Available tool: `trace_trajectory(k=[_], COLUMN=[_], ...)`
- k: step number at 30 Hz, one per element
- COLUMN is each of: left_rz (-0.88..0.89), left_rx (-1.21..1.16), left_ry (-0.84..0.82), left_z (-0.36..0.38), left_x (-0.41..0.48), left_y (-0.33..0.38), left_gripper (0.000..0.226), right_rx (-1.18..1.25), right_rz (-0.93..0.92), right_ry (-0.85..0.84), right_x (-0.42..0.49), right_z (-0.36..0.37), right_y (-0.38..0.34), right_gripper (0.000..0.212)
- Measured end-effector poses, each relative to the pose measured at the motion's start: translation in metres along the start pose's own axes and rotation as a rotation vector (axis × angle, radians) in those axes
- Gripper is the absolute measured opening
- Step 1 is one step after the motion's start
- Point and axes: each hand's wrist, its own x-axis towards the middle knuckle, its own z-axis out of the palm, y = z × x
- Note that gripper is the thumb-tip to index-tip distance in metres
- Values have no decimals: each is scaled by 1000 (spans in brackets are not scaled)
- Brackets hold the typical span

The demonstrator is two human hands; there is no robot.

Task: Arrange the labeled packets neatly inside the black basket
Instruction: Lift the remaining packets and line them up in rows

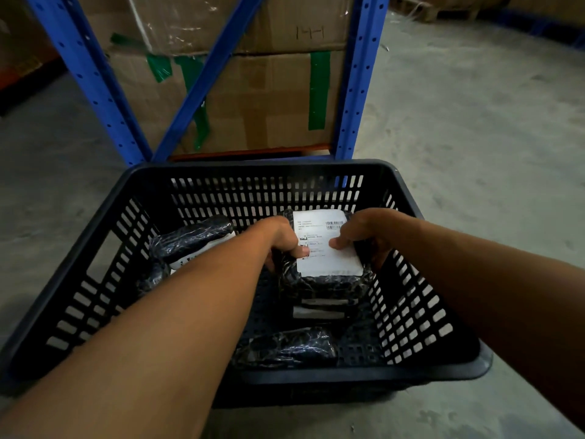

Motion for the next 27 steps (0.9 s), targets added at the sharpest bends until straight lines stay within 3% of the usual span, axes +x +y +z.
trace_trajectory(k=[3, 5, 7, 9, 12, 14, 16, 18, 20, 22, 27], left_rz=[-6, -37, -35, 5, 33, -7, -78, -123, -119, -108, -109], left_rx=[175, 211, 230, 335, 425, 457, 496, 514, 554, 592, 516], left_ry=[10, -11, 90, 311, 542, 524, 478, 438, 445, 494, 540], left_z=[-14, -34, -50, -69, -85, -87, -85, -87, -88, -89, -81], left_x=[-2, 3, 4, 2, -4, -3, 0, 4, 12, 21, 43], left_y=[-20, -45, -55, -61, -71, -88, -109, -131, -148, -158, -169], left_gripper=[53, 51, 32, 17, 20, 34, 59, 74, 83, 83, 76], right_rx=[-337, -495, -444, -301, -143, -229, -292, -373, -446, -437, -196], right_rz=[-127, -309, -472, -565, -587, -582, -575, -613, -641, -640, -645], right_ry=[165, 356, 543, 619, 510, 430, 367, 321, 303, 255, 260], right_x=[-11, -13, -11, -12, -12, -5, 3, 16, 26, 37, 60], right_z=[12, 31, 36, 42, 53, 68, 85, 103, 119, 131, 153], right_y=[-31, -63, -83, -104, -118, -121, -125, -134, -142, -148, -154], right_gripper=[59, 46, 24, 12, 15, 20, 11, 54, 77, 84, 79])
